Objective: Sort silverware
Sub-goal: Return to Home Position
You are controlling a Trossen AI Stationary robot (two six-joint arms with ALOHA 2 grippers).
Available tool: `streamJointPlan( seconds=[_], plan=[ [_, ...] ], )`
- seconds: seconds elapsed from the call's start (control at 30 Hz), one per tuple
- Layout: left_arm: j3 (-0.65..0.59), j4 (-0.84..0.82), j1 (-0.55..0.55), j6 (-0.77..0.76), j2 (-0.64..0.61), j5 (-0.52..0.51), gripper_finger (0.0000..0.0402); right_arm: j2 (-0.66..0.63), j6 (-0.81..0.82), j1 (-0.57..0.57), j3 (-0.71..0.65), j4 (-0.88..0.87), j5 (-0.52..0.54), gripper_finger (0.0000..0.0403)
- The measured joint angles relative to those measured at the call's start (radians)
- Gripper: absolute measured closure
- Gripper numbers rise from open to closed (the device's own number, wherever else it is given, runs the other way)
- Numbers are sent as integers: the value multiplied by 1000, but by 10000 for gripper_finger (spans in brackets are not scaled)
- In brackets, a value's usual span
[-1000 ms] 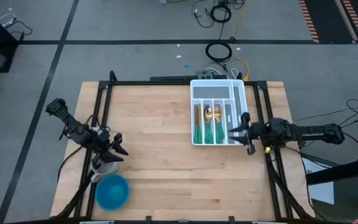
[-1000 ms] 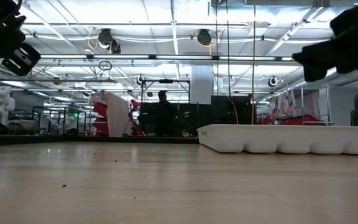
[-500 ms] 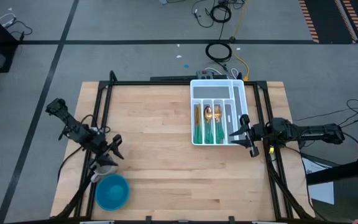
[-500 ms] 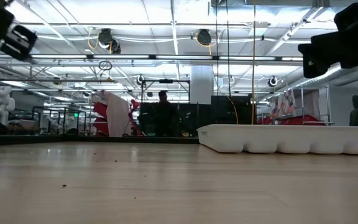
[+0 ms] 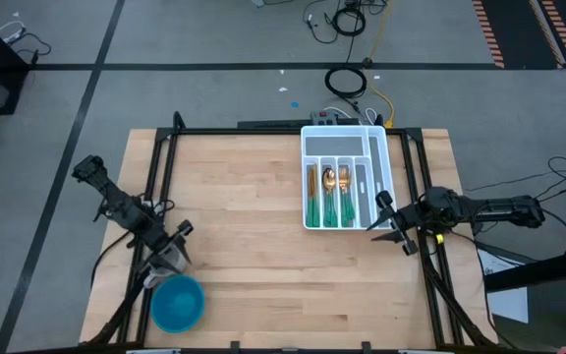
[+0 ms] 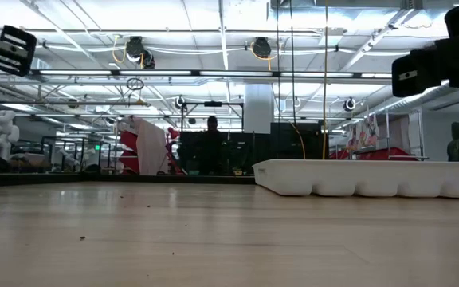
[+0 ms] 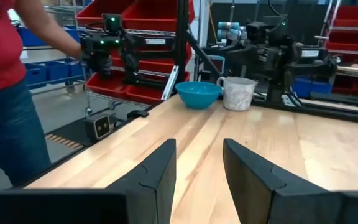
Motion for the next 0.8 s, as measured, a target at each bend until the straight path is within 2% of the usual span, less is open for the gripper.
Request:
streamJointPlan(
  seconds=[0.2,0.33,0.57,0.8],
  plan=[
    [0,11,5,-5,-1,-52,233,-1,-14,0,0,11,-1,280],
    [0,8,51,1,-1,-54,233,-1,-8,0,0,13,-1,280],
    [-1,5,211,65,0,-50,233,-1,-14,0,0,22,-2,280],
    [-1,0,369,107,0,13,233,-1,-133,0,0,67,39,280]
  ],
)
